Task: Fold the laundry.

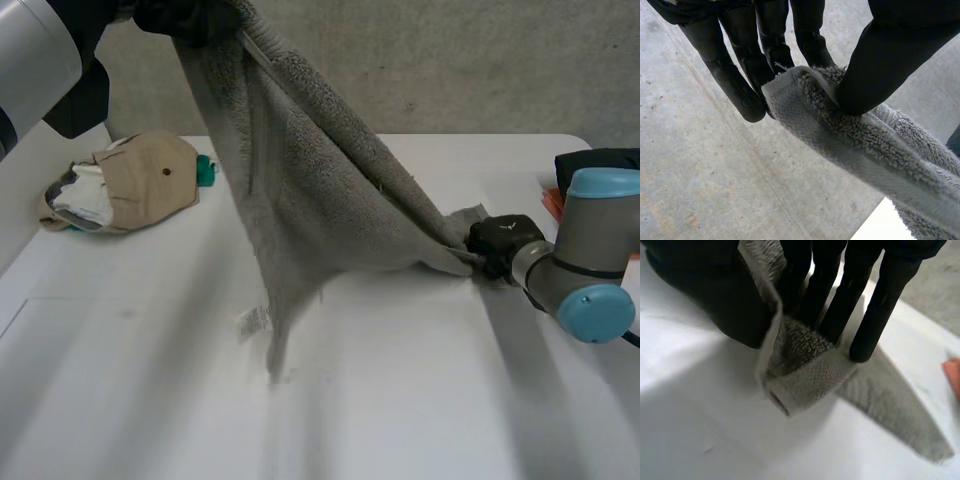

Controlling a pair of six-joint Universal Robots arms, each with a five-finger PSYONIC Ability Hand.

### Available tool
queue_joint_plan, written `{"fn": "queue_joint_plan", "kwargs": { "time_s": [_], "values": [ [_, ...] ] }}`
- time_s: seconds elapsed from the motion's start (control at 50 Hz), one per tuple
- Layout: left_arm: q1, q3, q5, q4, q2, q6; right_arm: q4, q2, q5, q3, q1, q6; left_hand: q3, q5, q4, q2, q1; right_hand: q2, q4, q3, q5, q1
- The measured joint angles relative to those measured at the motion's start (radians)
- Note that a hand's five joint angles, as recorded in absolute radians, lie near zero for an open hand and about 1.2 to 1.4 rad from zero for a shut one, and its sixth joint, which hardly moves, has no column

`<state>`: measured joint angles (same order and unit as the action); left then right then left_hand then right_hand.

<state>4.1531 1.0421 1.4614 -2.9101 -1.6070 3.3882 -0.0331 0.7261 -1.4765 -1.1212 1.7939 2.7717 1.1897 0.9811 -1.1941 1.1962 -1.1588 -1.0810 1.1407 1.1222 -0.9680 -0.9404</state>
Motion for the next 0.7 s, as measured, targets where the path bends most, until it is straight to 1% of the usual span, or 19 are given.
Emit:
{"fn": "queue_joint_plan", "kwargs": {
  "time_s": [0.06,0.14,0.16,0.22,0.34,0.36,0.38,0.44,0.5,0.54,0.6,0.7],
  "values": [
    [0.008,0.006,0.002,0.004,0.001,0.003,0.035,0.021,-0.015,-0.003,0.002,-0.008,0.000,0.000,0.000,0.000,0.000,-0.091,0.049,0.056,-0.049,-0.174],
    [0.018,0.016,0.002,0.004,0.001,0.006,0.042,0.048,-0.016,-0.009,-0.001,-0.017,0.000,0.000,0.000,0.000,0.000,-0.091,0.049,0.057,-0.050,-0.174],
    [0.042,0.039,0.000,0.003,0.000,0.014,0.037,0.096,-0.006,-0.021,-0.011,-0.036,0.000,0.000,0.000,0.000,0.000,-0.091,0.049,0.057,-0.050,-0.174],
    [0.072,0.067,-0.004,0.002,-0.005,0.028,0.008,0.155,0.027,-0.033,-0.029,-0.069,0.000,0.000,0.000,0.000,0.000,-0.091,0.049,0.057,-0.050,-0.174],
    [0.150,0.142,-0.015,0.002,-0.050,0.077,-0.154,0.245,0.154,-0.037,-0.082,-0.175,0.000,0.000,0.000,0.000,0.000,-0.091,0.049,0.057,-0.051,-0.174],
    [0.160,0.152,-0.016,0.003,-0.061,0.085,-0.176,0.249,0.164,-0.034,-0.087,-0.189,0.000,0.000,0.000,0.000,0.000,-0.091,0.049,0.057,-0.051,-0.174],
    [0.173,0.167,-0.019,0.004,-0.080,0.097,-0.242,0.255,0.185,-0.024,-0.098,-0.230,0.000,0.000,0.000,0.000,0.000,-0.091,0.049,0.057,-0.051,-0.174],
    [0.203,0.194,-0.025,0.008,-0.138,0.134,-0.377,0.257,0.202,0.008,-0.117,-0.323,0.000,0.000,0.000,0.000,0.000,-0.091,0.049,0.057,-0.051,-0.174],
    [0.232,0.205,-0.031,0.016,-0.222,0.191,-0.520,0.251,0.195,0.056,-0.132,-0.433,0.000,0.000,0.000,0.000,0.000,-0.091,0.049,0.057,-0.051,-0.174],
    [0.247,0.200,-0.032,0.026,-0.276,0.229,-0.585,0.242,0.183,0.084,-0.138,-0.489,0.000,0.000,0.000,0.000,0.000,-0.091,0.049,0.057,-0.051,-0.174],
    [0.270,0.158,-0.031,0.070,-0.395,0.314,-0.695,0.210,0.143,0.151,-0.144,-0.604,0.000,0.000,0.000,0.000,0.000,-0.091,0.049,0.057,-0.051,-0.174],
    [0.281,0.008,-0.016,0.188,-0.582,0.419,-0.771,0.131,0.075,0.269,-0.132,-0.725,0.000,0.000,0.000,0.000,0.000,-0.091,0.049,0.057,-0.055,-0.173]
  ]
}}
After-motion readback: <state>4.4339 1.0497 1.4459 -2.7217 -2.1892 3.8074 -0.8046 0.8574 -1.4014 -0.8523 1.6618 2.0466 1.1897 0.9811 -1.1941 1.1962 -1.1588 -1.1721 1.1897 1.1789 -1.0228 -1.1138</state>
